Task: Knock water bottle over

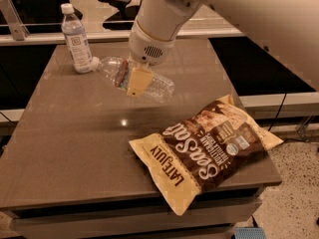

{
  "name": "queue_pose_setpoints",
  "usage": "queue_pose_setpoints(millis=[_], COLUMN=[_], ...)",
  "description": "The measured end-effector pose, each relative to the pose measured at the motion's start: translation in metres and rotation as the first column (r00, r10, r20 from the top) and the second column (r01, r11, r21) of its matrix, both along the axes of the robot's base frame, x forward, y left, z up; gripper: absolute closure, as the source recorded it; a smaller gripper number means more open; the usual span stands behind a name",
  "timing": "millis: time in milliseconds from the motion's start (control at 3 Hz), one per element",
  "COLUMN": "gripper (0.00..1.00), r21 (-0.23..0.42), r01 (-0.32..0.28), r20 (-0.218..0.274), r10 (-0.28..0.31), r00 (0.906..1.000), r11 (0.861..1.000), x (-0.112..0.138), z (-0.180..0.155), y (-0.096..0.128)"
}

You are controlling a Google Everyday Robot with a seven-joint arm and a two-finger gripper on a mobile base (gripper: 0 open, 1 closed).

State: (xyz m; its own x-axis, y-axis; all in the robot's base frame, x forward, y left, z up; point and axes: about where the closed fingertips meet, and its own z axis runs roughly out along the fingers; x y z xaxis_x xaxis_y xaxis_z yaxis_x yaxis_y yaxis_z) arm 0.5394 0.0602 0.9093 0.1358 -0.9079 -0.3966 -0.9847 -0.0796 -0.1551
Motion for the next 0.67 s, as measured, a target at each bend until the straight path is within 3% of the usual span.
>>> queue_pose_setpoints(millis=[333, 667], gripper=[1.0, 0.82], r21=[-0.148, -0.207], r01=[0.039, 0.047], r20=[0.019, 0.016], r10=[-0.036, -0.045], r00=[0.9992, 0.9989], r11=[0.988, 0.977], x=[0.013, 0.017], z=[-0.026, -0.042], y=[-0.018, -0.022])
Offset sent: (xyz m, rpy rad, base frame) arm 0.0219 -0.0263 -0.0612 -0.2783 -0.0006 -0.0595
